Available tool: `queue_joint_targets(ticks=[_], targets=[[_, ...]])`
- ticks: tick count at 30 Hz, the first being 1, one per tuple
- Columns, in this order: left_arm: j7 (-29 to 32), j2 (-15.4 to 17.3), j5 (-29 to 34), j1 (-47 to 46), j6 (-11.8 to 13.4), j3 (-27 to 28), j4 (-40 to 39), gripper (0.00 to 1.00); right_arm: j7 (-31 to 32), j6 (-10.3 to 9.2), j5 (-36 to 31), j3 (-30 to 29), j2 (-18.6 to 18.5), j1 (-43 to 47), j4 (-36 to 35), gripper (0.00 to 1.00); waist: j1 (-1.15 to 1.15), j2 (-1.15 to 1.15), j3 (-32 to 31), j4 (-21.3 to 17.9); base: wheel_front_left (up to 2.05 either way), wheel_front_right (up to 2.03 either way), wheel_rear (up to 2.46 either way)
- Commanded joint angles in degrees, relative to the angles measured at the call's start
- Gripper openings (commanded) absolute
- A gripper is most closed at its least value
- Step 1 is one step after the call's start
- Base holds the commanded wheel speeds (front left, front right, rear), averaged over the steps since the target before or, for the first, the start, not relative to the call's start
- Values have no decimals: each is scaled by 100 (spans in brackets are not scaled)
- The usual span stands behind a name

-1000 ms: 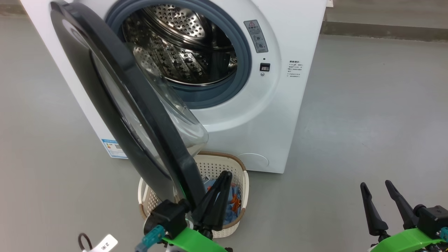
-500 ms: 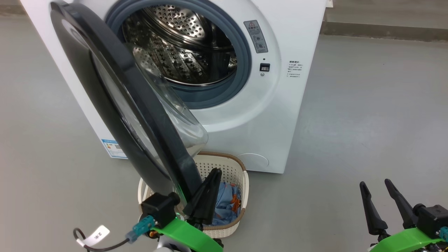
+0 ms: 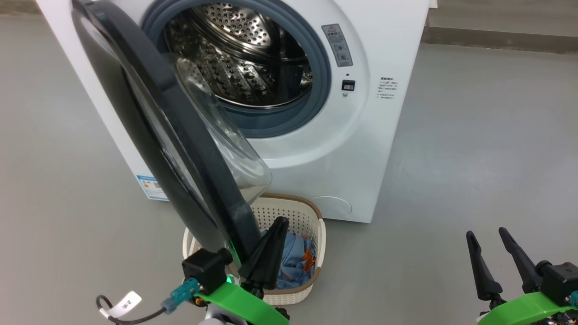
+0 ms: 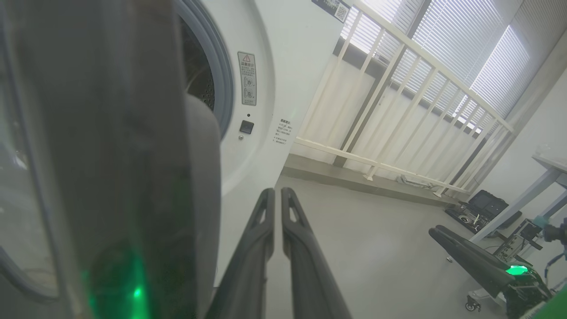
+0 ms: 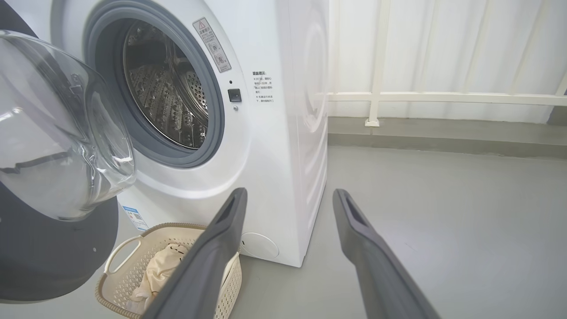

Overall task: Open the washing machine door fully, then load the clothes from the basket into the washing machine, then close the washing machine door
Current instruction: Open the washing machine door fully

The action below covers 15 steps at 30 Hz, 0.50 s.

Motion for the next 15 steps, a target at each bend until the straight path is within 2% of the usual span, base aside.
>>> queue_joint_targets(ticks=[1,15], targets=[[-79,165,11,-209,87,398,-24,0,-70,32,-61,50,-160,-26,-154,100,0,0,13,55,0,0,0],[-70,270,6,-11,178,440,-172,0,-70,32,-81,53,-213,-68,-157,100,0,0,39,547,0,0,0]])
